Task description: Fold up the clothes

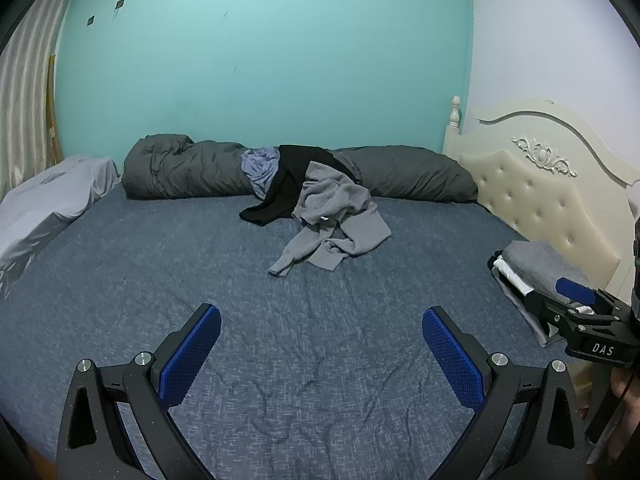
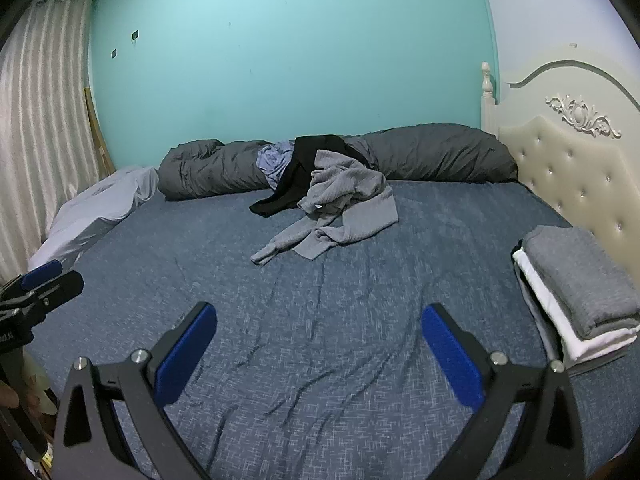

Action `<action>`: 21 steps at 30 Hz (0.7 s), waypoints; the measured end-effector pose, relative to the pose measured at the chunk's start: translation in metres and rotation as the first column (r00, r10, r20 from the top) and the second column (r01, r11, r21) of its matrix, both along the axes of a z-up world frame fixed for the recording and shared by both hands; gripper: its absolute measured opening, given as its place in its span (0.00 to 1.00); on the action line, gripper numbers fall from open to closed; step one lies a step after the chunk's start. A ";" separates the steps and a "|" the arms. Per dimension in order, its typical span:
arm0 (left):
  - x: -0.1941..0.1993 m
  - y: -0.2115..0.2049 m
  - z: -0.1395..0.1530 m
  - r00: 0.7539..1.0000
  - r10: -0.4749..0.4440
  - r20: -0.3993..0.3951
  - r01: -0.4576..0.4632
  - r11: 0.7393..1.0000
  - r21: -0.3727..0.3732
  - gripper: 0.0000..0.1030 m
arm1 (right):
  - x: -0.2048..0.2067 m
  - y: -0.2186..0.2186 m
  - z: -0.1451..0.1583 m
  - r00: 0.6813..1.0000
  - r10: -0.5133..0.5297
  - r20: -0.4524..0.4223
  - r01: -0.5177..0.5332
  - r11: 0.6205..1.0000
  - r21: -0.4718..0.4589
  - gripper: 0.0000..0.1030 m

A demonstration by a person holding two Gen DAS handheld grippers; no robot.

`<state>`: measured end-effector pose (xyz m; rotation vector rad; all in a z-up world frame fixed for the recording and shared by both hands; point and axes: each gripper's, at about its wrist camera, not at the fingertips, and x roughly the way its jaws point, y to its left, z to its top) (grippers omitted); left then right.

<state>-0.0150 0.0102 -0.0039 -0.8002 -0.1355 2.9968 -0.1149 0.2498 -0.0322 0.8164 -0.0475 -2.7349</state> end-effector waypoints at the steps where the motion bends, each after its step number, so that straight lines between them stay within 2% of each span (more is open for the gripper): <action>1: -0.002 -0.001 -0.002 1.000 0.004 0.000 -0.004 1.000 0.001 1.00 | -0.001 0.000 -0.001 1.000 -0.001 0.002 0.001 1.000 0.003 1.00; 9: -0.036 -0.015 -0.032 0.997 0.072 0.016 -0.073 0.997 0.025 1.00 | -0.029 -0.001 -0.031 0.998 -0.009 0.055 0.007 1.000 0.020 1.00; 14: -0.069 -0.029 -0.070 0.991 0.122 0.058 -0.124 0.992 0.029 1.00 | -0.062 -0.002 -0.068 0.992 0.000 0.128 -0.001 1.000 0.004 1.00; 21: -0.127 -0.055 -0.128 0.980 0.175 0.098 -0.181 0.982 0.056 1.00 | -0.131 -0.016 -0.126 0.979 0.010 0.201 -0.020 0.999 0.044 1.00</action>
